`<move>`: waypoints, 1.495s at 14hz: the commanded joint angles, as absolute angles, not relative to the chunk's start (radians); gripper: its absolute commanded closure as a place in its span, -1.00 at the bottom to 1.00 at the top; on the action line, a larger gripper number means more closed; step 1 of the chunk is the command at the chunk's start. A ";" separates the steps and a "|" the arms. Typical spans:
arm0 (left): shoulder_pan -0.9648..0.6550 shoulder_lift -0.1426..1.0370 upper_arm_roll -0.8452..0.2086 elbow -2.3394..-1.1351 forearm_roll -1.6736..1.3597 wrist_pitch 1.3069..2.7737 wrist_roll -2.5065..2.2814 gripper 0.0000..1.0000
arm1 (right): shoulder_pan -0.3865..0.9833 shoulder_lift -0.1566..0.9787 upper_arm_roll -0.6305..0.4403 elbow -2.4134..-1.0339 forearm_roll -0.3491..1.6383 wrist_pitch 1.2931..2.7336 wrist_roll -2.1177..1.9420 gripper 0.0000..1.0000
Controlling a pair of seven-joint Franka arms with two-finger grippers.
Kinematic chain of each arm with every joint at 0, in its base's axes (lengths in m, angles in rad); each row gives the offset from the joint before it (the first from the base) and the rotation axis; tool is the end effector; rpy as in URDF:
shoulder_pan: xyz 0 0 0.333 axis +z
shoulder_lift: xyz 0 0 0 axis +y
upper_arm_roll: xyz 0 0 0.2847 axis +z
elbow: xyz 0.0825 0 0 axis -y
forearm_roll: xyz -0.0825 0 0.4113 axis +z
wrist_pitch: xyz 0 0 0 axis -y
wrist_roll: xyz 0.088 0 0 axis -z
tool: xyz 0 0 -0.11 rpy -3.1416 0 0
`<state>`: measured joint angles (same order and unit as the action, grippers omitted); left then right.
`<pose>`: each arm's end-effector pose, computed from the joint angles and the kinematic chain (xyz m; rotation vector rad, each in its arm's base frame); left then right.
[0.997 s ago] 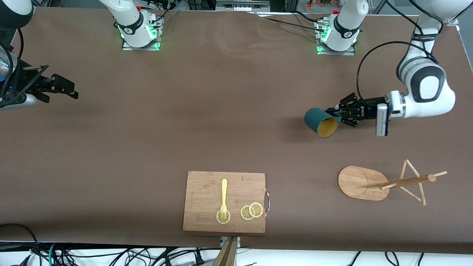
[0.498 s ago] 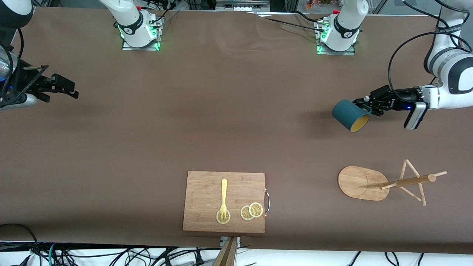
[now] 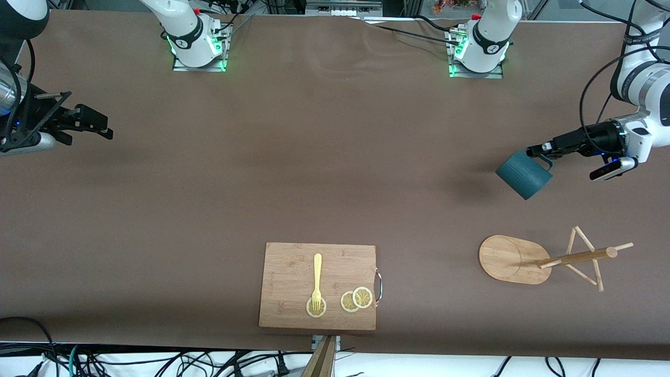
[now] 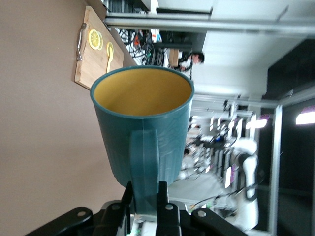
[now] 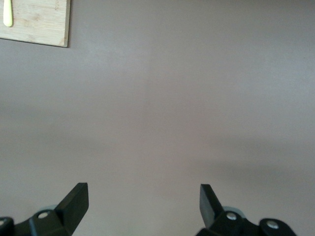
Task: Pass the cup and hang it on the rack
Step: 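Lower the mug onto a rack peg with the left gripper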
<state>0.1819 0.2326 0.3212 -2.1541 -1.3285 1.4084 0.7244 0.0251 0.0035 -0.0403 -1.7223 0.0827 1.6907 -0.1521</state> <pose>0.5073 0.1429 0.2749 1.6653 0.2805 0.0592 0.5868 -0.0007 0.5227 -3.0509 -0.1918 0.0430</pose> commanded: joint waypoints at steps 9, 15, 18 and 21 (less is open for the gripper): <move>0.259 0.408 0.327 -2.071 -1.565 1.267 0.565 1.00 | 0.029 0.002 -0.034 -1.700 0.097 1.672 -0.143 -1.00; 0.284 0.520 0.325 -1.959 -1.640 1.238 0.565 1.00 | 0.031 0.002 -0.034 -1.700 0.097 1.674 -0.143 -1.00; 0.308 0.612 0.324 -1.887 -1.673 1.184 0.565 1.00 | 0.031 0.003 -0.034 -1.700 0.097 1.675 -0.143 -1.00; 0.322 0.686 0.319 -1.824 -1.710 1.148 0.565 1.00 | 0.031 0.003 -0.032 -1.700 0.097 1.678 -0.141 -1.00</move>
<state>0.3057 0.6175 0.3266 -1.9029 -1.6790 1.1999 0.5758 0.0305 0.0035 -0.0359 -1.7144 0.0830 1.6907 -0.1519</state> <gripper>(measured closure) 0.793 0.000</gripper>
